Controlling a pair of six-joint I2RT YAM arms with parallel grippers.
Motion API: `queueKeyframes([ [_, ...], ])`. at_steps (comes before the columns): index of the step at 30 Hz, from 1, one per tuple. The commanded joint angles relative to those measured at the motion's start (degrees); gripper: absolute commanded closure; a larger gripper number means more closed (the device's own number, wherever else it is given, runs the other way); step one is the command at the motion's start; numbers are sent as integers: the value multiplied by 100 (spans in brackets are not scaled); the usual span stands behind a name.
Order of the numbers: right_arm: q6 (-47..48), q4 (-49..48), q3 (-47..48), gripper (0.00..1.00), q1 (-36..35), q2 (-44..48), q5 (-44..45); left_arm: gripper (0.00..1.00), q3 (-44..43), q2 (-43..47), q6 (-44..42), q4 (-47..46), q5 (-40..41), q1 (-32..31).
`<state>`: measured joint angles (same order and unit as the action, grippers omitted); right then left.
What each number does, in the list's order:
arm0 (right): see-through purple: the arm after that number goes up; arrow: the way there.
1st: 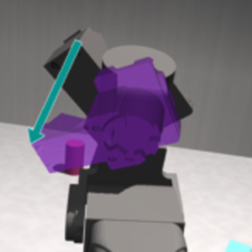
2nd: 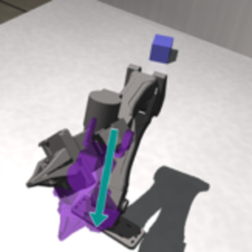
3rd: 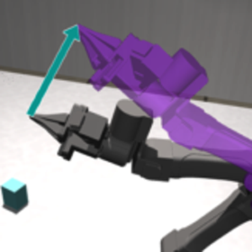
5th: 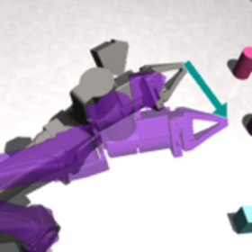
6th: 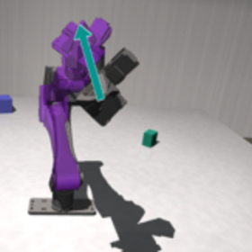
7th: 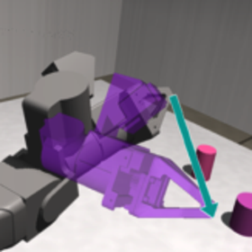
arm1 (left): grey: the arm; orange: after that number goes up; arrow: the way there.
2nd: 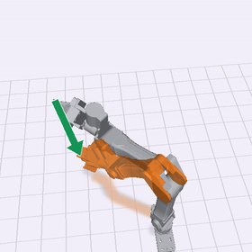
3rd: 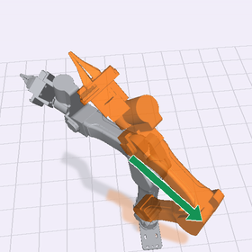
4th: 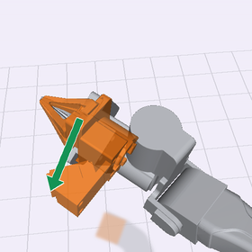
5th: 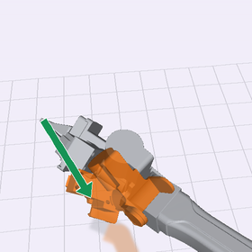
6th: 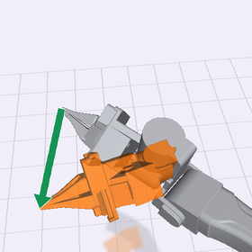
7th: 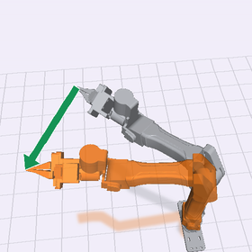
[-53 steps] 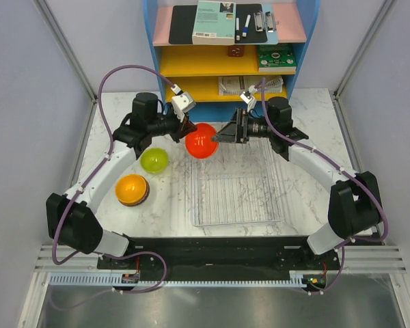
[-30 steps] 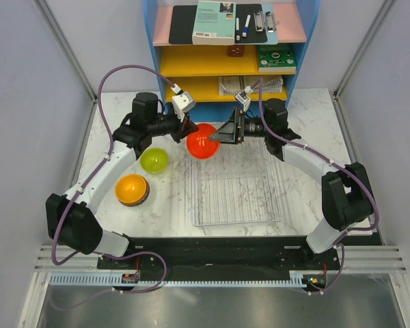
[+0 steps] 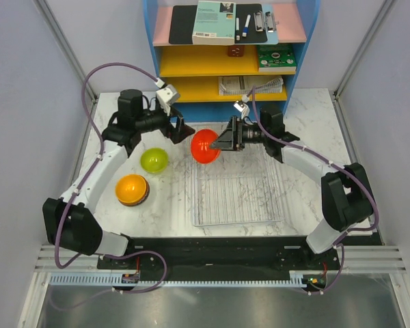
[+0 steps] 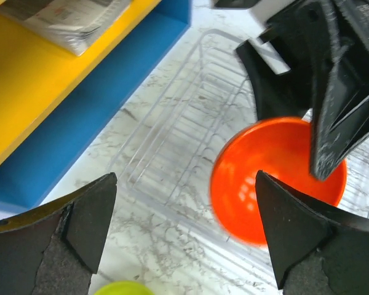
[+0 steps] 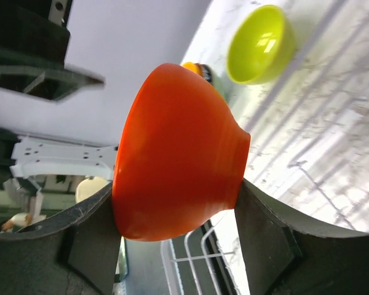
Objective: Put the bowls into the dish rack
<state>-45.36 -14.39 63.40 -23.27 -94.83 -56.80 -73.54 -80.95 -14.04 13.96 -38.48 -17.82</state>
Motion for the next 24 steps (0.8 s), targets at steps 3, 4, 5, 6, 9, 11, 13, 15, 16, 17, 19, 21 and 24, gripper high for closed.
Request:
queueKeyframes([
  [3, 1771, 1682, 691, 100, 393, 500, 984, 0, 392, 412, 306, -95, -582, 1366],
  [4, 1968, 2103, 770, 100, 445, 526, 1413, 0, 445, 474, 288, 10, -617, 1500],
  [5, 2257, 2342, 866, 100, 463, 622, 1721, 0, 576, 527, 288, 37, -600, 1632],
  [6, 2747, 2597, 928, 100, 463, 693, 2090, 0, 647, 588, 262, 81, -547, 1772],
  [9, 3357, 2854, 894, 100, 455, 992, 3339, 0, 920, 799, 148, 221, -442, 2159],
  [11, 3858, 2933, 876, 100, 437, 1167, 4162, 0, 1104, 879, 86, 327, -433, 2248],
  [13, 4253, 2960, 850, 100, 437, 1264, 4605, 0, 1236, 905, 69, 318, -545, 2327],
  [15, 4465, 3021, 867, 100, 411, 1326, 5088, 0, 1351, 888, -19, 318, -625, 2406],
  [16, 4483, 3126, 920, 100, 393, 1344, 5265, 0, 1377, 870, -37, 318, -721, 2433],
  [17, 4701, 3179, 946, 100, 376, 1318, 5406, 0, 1403, 861, -54, 318, -766, 2459],
  [19, 4835, 3363, 1034, 100, 314, 1265, 5757, 0, 1421, 861, -63, 318, -819, 2503],
  [21, 5019, 3469, 1061, 100, 192, 1221, 6030, 0, 1474, 861, -72, 318, -854, 2512],
  [24, 5282, 3846, 1183, 100, -54, 1081, 6608, 0, 1535, 835, -81, 301, -916, 2503],
])
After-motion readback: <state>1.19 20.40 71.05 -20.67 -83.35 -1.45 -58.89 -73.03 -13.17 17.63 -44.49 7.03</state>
